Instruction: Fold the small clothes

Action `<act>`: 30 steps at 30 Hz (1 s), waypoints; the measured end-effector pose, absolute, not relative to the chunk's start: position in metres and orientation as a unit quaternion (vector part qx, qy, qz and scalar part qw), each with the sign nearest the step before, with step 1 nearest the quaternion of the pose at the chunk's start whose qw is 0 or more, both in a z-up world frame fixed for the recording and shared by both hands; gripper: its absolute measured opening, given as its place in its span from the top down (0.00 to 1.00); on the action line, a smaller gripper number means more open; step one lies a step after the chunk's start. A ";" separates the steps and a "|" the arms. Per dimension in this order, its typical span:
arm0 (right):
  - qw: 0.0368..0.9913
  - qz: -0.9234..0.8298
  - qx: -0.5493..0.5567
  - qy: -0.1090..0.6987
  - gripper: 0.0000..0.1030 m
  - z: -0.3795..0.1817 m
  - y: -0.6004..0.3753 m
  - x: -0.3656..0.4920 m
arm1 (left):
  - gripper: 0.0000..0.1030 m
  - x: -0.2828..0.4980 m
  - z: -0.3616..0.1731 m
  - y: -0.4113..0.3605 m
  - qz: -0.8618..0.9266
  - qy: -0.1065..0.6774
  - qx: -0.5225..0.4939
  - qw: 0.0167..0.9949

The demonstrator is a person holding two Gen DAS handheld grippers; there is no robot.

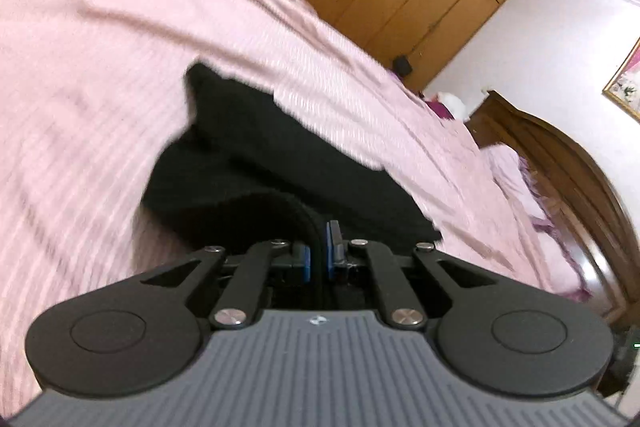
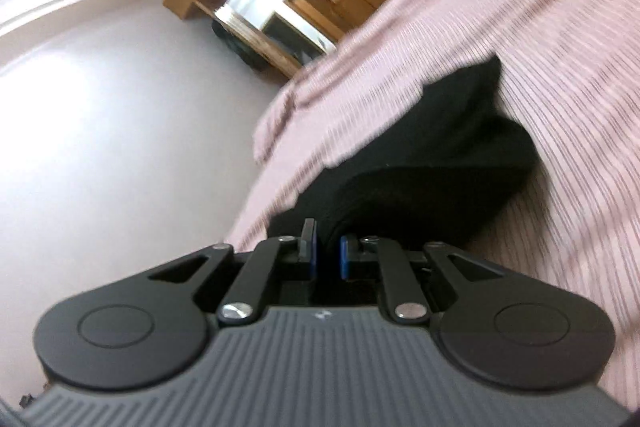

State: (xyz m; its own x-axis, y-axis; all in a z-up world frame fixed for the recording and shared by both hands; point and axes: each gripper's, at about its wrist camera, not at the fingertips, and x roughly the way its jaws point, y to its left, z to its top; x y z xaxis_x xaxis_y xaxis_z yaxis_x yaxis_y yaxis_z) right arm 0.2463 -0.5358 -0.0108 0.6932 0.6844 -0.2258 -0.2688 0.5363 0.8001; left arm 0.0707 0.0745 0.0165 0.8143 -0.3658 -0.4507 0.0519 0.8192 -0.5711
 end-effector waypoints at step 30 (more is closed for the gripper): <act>0.894 0.160 0.281 0.310 0.83 -0.091 -0.470 0.515 | 0.91 0.386 -0.060 0.047 0.017 0.326 -0.134 0.936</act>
